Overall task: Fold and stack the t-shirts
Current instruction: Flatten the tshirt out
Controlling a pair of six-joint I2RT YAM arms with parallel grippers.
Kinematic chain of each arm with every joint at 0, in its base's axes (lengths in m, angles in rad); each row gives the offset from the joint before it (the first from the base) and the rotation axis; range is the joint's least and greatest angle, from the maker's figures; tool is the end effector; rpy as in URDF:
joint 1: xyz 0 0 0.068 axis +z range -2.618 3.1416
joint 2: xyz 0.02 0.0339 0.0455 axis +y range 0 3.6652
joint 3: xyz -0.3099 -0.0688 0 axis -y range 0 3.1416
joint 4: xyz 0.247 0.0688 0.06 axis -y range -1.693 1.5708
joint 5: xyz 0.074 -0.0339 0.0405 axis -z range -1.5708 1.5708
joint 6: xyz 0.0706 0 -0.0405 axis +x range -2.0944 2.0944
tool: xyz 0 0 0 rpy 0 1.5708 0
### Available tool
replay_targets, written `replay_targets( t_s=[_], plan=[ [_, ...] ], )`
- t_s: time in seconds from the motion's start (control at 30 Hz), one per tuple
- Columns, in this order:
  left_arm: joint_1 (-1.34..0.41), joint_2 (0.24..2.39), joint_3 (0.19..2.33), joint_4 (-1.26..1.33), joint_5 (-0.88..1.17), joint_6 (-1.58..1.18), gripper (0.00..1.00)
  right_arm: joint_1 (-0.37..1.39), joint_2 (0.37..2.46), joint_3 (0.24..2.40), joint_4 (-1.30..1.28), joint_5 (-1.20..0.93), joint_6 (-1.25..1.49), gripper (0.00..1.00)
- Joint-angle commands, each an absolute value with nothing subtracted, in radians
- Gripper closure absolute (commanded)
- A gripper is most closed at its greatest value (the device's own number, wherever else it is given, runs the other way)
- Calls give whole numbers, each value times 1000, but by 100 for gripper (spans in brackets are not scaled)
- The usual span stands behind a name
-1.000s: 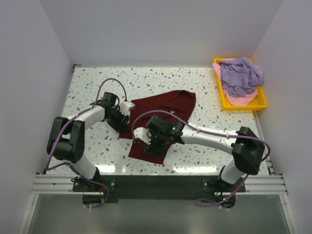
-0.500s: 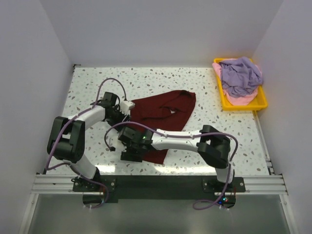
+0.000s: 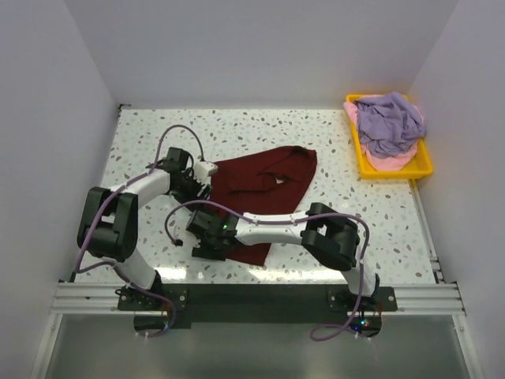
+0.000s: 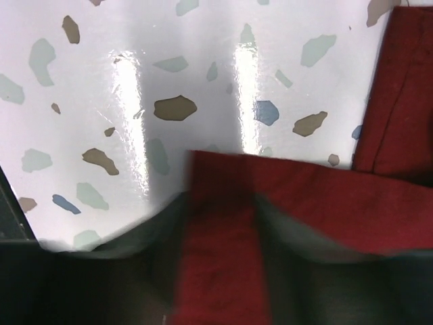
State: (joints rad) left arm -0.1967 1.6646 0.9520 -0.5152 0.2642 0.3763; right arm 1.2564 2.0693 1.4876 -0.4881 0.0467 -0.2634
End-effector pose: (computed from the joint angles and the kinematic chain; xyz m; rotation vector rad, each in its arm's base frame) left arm 0.3131 -0.0812 0.1721 0.8409 2.6294 -0.3224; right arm 0.1506 0.4525 0.1733 -1.8252 1.9439 0.2702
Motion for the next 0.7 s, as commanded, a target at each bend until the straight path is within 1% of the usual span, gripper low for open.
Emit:
replay_targets(
  t_s=[0.0, 0.07, 0.1, 0.13, 0.2, 0.27, 0.33, 0.47, 0.53, 0.67],
  plan=[
    [-183, 1692, 950, -566, 267, 362, 30, 1249, 2083, 1470, -465, 87, -249, 62],
    [-181, 1684, 951, -575, 270, 362, 30, 1235, 2069, 1471, -466, 92, -245, 77],
    [-179, 1683, 954, -580, 273, 362, 30, 1224, 2062, 1476, -469, 95, -239, 92],
    [-178, 1678, 956, -583, 278, 362, 30, 1215, 2050, 1488, -482, 101, -233, 100],
    [-170, 1669, 962, -592, 284, 362, 30, 1166, 2005, 1502, -502, 86, -207, 100],
    [-161, 1657, 966, -601, 294, 367, 30, 1102, 1964, 1520, -529, 28, -183, 100],
    [-144, 1640, 976, -617, 320, 371, 31, 1025, 1875, 1522, -546, -62, -150, 100],
    [-123, 1583, 986, -638, 364, 382, 32, 902, 1688, 1480, -545, -155, -114, 100],
    [-123, 1534, 979, -643, 380, 390, 32, 835, 1578, 1450, -545, -160, -109, 100],
    [-133, 1493, 957, -650, 399, 396, 32, 721, 1436, 1407, -578, -106, -117, 100]
  ],
)
